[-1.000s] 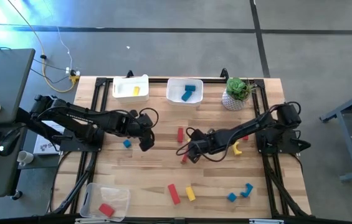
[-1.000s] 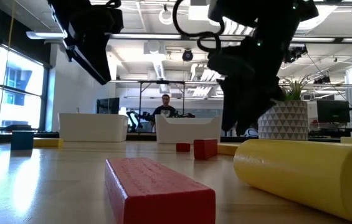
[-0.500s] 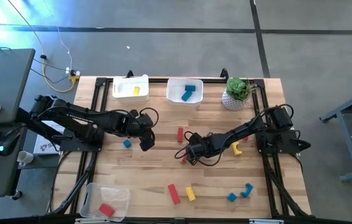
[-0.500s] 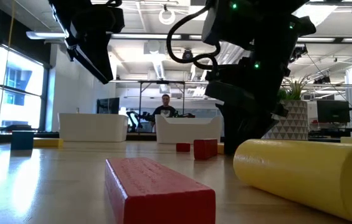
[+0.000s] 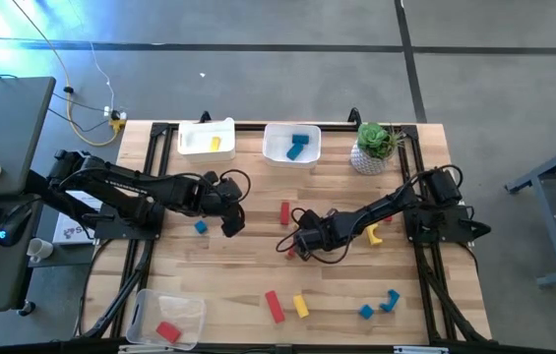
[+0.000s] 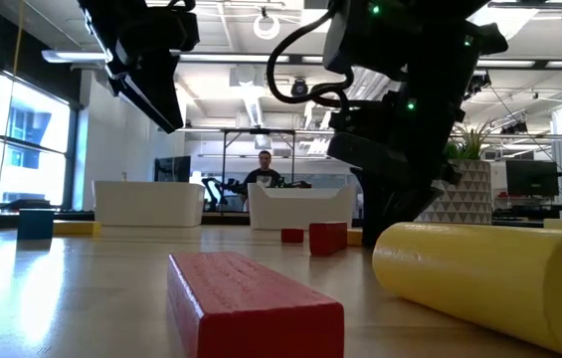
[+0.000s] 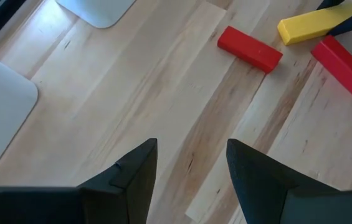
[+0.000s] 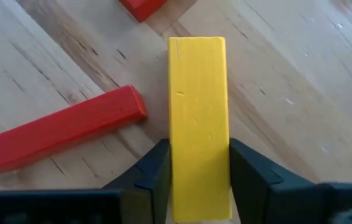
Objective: Sort & place blocks by color
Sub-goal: Put the yellow block into the left white bin
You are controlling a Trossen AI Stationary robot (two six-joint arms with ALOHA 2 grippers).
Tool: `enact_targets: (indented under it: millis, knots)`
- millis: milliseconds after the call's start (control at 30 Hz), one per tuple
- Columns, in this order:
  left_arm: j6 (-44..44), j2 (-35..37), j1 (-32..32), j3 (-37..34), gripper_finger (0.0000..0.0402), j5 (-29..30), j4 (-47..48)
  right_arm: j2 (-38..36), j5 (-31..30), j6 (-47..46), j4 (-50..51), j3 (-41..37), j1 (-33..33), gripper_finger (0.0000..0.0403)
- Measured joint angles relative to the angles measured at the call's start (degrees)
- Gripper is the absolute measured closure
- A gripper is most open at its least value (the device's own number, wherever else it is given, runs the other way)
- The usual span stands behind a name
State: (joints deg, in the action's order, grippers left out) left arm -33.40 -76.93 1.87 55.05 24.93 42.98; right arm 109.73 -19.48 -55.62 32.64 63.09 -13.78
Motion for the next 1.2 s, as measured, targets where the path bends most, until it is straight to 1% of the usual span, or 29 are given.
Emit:
enact_targets:
  millis: [67, 333, 533, 867, 933, 1033, 1133, 1200]
  knots:
    - [0.1, 0.0, 0.0, 0.0, 0.0222, 0.0, 0.0, 0.0, 0.0, 0.2, 0.1, 0.0, 0.1, 0.0297]
    - [0.1, 0.0, 0.0, 0.0, 0.0222, -0.1, 0.0, -0.8, 0.8, 1.0, 0.3, -0.1, 0.2, 0.0297]
    - [-2.9, 0.0, -0.3, 0.0, 0.0222, -0.3, -1.3, -2.9, 0.6, 3.0, 2.0, -0.5, 0.3, 0.0299]
    - [-3.9, 0.0, -4.7, 0.0, 0.0222, -2.2, -6.6, -3.9, 0.8, 4.6, 3.5, -0.4, 0.3, 0.0301]
    - [-4.0, 0.0, -5.9, 0.0, 0.0222, -3.4, -7.6, -4.7, 0.2, 5.5, 3.7, -0.4, 0.3, 0.0301]
    - [-6.1, 0.0, -8.0, 0.0, 0.0222, -7.2, -8.2, -6.0, -1.3, 7.8, 3.4, -0.4, 0.3, 0.0301]
    - [-8.1, 0.0, -10.2, 0.0, 0.0222, -11.1, -9.0, -7.4, -2.5, 11.5, 2.8, -0.3, 0.7, 0.0301]
    - [-8.7, 0.0, -11.4, 0.0, 0.0222, -12.5, -10.1, -8.3, -3.3, 14.2, 2.6, -0.3, 1.0, 0.0301]
